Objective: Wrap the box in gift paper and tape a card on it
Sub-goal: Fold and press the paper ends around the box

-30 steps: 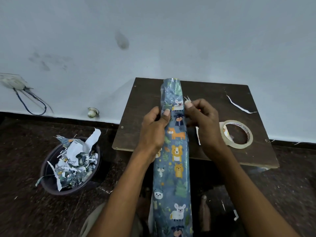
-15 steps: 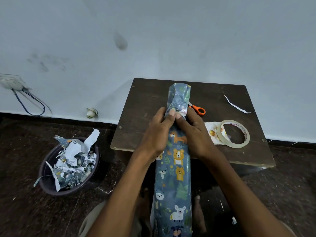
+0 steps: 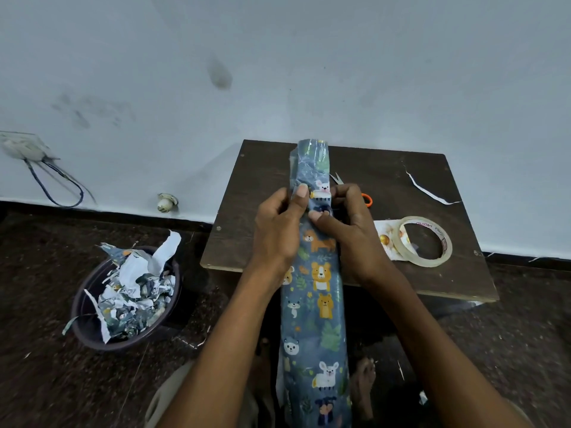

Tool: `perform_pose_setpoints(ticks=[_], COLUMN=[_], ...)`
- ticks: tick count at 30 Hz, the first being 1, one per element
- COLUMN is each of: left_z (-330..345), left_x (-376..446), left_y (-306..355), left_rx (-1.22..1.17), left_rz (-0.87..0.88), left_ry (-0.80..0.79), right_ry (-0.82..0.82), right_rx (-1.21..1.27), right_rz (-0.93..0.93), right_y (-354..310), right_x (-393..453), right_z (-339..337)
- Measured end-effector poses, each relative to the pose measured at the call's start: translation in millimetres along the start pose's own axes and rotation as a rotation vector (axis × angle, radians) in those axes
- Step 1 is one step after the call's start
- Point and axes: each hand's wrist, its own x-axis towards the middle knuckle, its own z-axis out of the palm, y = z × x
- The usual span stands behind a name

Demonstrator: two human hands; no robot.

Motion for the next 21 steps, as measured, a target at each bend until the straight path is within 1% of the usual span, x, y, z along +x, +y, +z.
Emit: perform_pose_setpoints(ticks=[3,6,11,14,18,21], left_z=[-0.1,1.4,2.3,5.2,5.7,3.7], left_x=[-0.3,0.4,-3.2,-4.4,-2.3,-0.4], left_y=[-0.1,0.7,2.7,1.0,-1.0,-2.1], left_rx=[-0.002,0.010,0.100,0.099,0.083,0.061], left_rz=[0.022,0.064,0.082,0.075,0.105,0.106], left_ry=[0.045,0.071,-0.014,-0.010,0.060,0.105], right_ry=[0.112,0.160,0.237,0.286,0.294,0.276], right_rx=[0.019,0.062,0.085,0.066,0.060,0.124], right_rz=[0.034,0.036,-0.010,-0.056,-0.082,-0.043], right_y=[0.8,-1.4,-5.0,-6.7,-10.5,-17.0], right_x=[-0.6,-0.5,-0.8,0.5,0.2,-0.6], right_z=[3.4,4.7,0.1,-1.7,-1.4,-2.4])
